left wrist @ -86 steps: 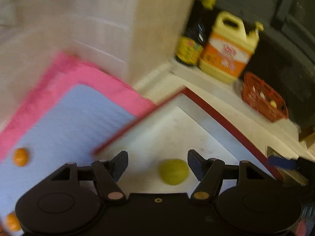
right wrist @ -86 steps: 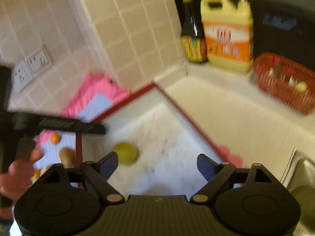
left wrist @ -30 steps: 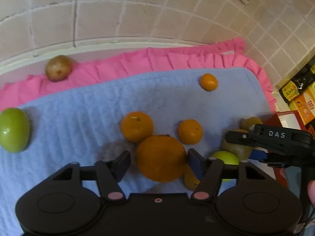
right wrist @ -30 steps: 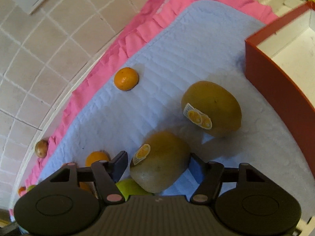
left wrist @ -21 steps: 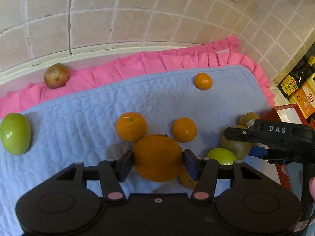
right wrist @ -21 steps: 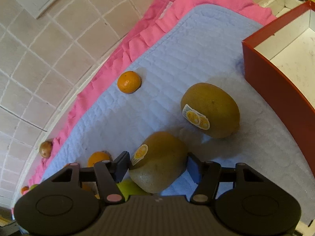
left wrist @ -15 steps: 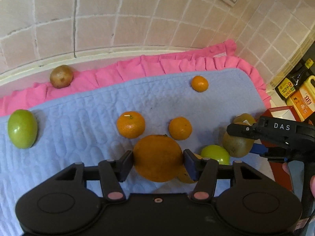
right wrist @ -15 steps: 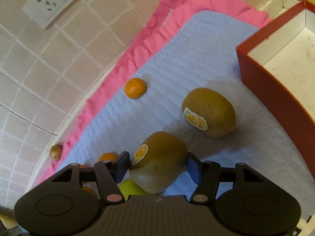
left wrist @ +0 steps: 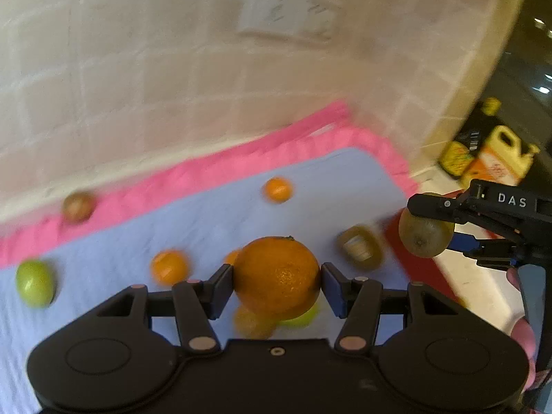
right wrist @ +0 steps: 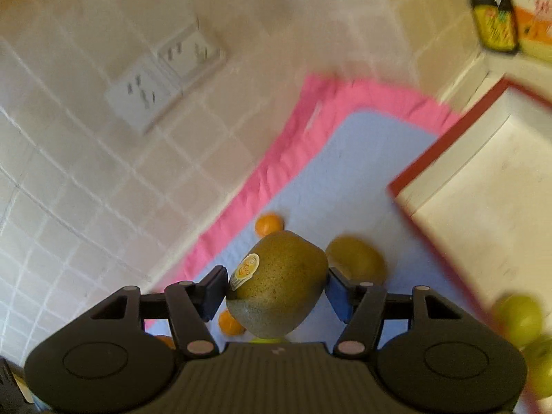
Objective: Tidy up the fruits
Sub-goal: 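Carry the orange and kiwi into the red box and open both grippers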
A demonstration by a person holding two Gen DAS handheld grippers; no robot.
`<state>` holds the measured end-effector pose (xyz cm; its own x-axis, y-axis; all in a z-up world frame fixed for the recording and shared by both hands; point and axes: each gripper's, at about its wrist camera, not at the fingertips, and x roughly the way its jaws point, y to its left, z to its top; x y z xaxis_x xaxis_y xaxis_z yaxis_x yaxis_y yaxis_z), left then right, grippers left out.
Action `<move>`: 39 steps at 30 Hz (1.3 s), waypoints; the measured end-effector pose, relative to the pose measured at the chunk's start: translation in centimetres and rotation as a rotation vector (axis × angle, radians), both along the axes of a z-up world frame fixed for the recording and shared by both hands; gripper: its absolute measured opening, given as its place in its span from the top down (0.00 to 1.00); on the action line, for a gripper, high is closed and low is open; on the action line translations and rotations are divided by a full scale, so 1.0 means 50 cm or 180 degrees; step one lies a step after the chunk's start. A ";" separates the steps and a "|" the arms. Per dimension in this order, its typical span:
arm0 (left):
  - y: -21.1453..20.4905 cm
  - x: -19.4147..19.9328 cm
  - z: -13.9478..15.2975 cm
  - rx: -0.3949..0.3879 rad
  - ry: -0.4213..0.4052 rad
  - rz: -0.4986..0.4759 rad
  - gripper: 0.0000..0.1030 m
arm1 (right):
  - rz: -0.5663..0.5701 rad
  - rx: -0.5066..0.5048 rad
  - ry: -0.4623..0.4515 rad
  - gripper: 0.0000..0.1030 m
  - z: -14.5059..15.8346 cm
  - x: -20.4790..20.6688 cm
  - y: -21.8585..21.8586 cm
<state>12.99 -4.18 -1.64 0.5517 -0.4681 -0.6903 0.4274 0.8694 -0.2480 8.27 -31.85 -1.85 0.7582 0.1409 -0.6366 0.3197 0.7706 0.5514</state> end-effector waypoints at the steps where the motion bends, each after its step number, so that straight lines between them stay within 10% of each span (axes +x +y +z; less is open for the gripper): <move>1: -0.016 0.000 0.013 -0.0009 -0.0056 -0.0059 0.35 | -0.0064 -0.0048 -0.0051 0.38 0.013 -0.011 -0.015; 15: -0.355 0.018 0.083 -0.0121 -0.0345 -0.1080 0.35 | -0.1085 -0.0244 -0.0018 0.38 0.028 -0.176 -0.290; 25: -0.578 0.082 -0.071 0.0240 0.0199 -0.1532 0.35 | -0.1093 -0.0142 0.0475 0.38 -0.077 -0.187 -0.366; 39: -0.631 0.098 -0.156 0.0528 0.0452 -0.1487 0.35 | -0.0720 -0.0090 0.0884 0.38 -0.164 -0.134 -0.356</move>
